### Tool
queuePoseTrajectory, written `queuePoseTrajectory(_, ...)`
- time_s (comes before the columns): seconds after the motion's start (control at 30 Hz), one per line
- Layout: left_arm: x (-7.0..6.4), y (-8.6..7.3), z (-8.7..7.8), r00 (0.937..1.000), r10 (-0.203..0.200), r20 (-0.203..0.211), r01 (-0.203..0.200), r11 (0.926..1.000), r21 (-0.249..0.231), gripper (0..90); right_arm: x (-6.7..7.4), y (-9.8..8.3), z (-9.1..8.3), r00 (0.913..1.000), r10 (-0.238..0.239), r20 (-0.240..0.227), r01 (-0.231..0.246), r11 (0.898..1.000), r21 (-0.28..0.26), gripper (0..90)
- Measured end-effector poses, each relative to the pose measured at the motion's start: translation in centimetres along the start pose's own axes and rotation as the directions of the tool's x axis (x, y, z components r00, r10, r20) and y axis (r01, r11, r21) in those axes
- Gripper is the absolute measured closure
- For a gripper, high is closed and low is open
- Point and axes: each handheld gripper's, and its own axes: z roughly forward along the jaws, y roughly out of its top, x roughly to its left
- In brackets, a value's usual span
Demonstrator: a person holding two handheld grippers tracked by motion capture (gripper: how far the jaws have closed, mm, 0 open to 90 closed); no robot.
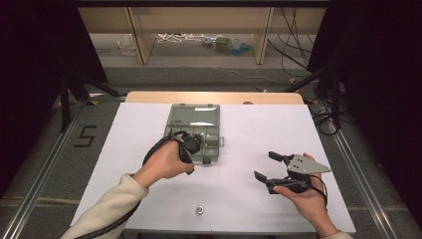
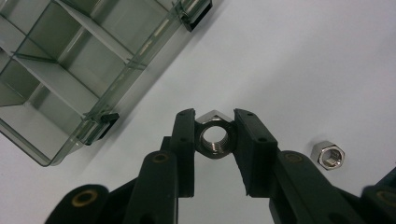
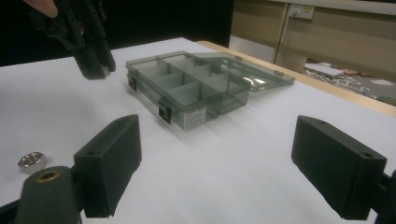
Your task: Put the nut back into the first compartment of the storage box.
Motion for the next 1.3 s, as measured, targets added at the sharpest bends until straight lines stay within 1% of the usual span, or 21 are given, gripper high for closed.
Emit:
queuePoseTrajectory(0.03,0.1,0.0,0.0,1.0,0.0,-0.003,0.0,1.0,0.007,70.2,0.0,0.0,0.0,1.0,0.0,-0.001,0.001,1.0,0.003,16.9)
queuePoseTrajectory(0.07,0.2,0.0,0.1,0.9999,-0.007,-0.009,0.007,0.9999,-0.01,70.2,0.0,0.0,-0.1,1.0,-0.001,0.002,0.001,1.0,0.004,16.8)
queuePoseTrajectory(0.1,0.4,0.1,0.0,1.0,-0.004,-0.007,0.004,1.0,0.009,70.2,0.0,0.0,-0.1,1.0,0.001,0.004,-0.001,1.0,0.009,16.9)
queuePoseTrajectory(0.17,0.7,0.2,0.1,0.9999,-0.013,-0.011,0.013,0.9999,-0.001,70.2,0.0,0.0,-0.1,1.0,0.0,0.005,0.0,1.0,0.009,16.9)
queuePoseTrajectory(0.2,0.9,0.2,0.0,0.9998,-0.016,-0.012,0.016,0.9998,0.01,70.2,0.0,0.0,-0.1,1.0,0.001,0.009,-0.001,1.0,0.007,16.9)
queuePoseTrajectory(0.33,1.5,0.5,-0.1,0.9992,-0.03,-0.026,0.031,0.9995,0.007,70.2,0.0,0.0,0.0,1.0,-0.001,0.009,0.001,1.0,0.005,16.9)
queuePoseTrajectory(0.37,1.6,0.5,-0.2,0.9991,-0.035,-0.025,0.036,0.9992,0.017,70.2,0.0,0.0,-0.1,1.0,-0.002,0.005,0.002,1.0,0.008,16.9)
queuePoseTrajectory(0.53,2.2,0.7,-0.5,0.9983,-0.042,-0.041,0.043,0.999,0.014,70.2,0.0,0.0,-0.1,1.0,-0.001,0.006,0.001,1.0,0.008,16.9)
queuePoseTrajectory(0.6,2.5,0.8,-0.6,0.9983,-0.033,-0.047,0.034,0.9992,0.021,70.2,0.0,0.0,-0.1,1.0,-0.001,0.006,0.001,1.0,0.009,16.9)
queuePoseTrajectory(0.67,2.6,0.9,-0.7,0.9977,-0.05,-0.044,0.051,0.9985,0.018,70.2,0.0,0.0,-0.1,1.0,-0.001,0.006,0.001,1.0,0.011,16.9)
queuePoseTrajectory(0.7,2.9,0.9,-0.8,0.9981,-0.037,-0.049,0.038,0.9989,0.027,70.2,0.0,0.0,-0.1,1.0,-0.001,0.007,0.001,1.0,0.012,16.9)
queuePoseTrajectory(0.73,2.9,0.9,-0.7,0.9973,-0.054,-0.05,0.055,0.9984,0.011,70.2,0.0,0.0,-0.1,1.0,-0.001,0.007,0.0,1.0,0.011,16.9)
queuePoseTrajectory(0.77,3.2,0.9,-0.8,0.9975,-0.041,-0.058,0.043,0.9987,0.026,70.1,0.0,0.0,-0.1,1.0,0.0,0.007,0.0,1.0,0.011,16.9)
queuePoseTrajectory(0.8,3.4,1.0,-0.8,0.9974,-0.041,-0.06,0.043,0.9985,0.033,70.1,0.0,0.0,-0.1,1.0,0.0,0.007,0.0,1.0,0.011,16.9)
queuePoseTrajectory(0.87,3.5,1.0,-0.7,0.9965,-0.056,-0.062,0.057,0.9982,0.015,70.2,0.0,0.0,-0.1,1.0,0.0,0.009,0.0,1.0,0.008,16.9)
queuePoseTrajectory(0.9,3.7,1.1,-0.9,0.9968,-0.046,-0.065,0.048,0.9984,0.031,70.2,0.0,0.0,-0.1,1.0,-0.001,0.007,0.001,1.0,0.011,16.9)
queuePoseTrajectory(0.97,4.0,1.1,-0.8,0.9956,-0.064,-0.068,0.065,0.9978,0.013,70.2,-0.1,0.0,-0.1,0.9999,-0.003,0.01,0.003,1.0,0.008,16.9)
queuePoseTrajectory(1.0,4.2,1.2,-1.0,0.996,-0.058,-0.068,0.06,0.9978,0.028,70.1,-0.1,0.0,-0.1,0.9999,-0.003,0.01,0.003,1.0,0.008,16.9)
queuePoseTrajectory(1.03,4.5,1.2,-1.0,0.9956,-0.059,-0.073,0.06,0.998,0.021,70.2,-0.1,0.0,-0.1,0.9999,-0.003,0.011,0.003,1.0,0.008,16.9)
queuePoseTrajectory(1.13,4.8,1.2,-1.0,0.9936,-0.087,-0.073,0.088,0.9961,0.008,70.2,-0.1,0.0,-0.1,1.0,-0.004,0.008,0.004,1.0,0.01,16.9)
queuePoseTrajectory(1.3,5.9,1.3,-0.9,0.9925,-0.087,-0.085,0.088,0.9961,0.009,70.1,-0.1,0.0,-0.1,0.9999,-0.003,0.012,0.003,1.0,0.006,16.9)
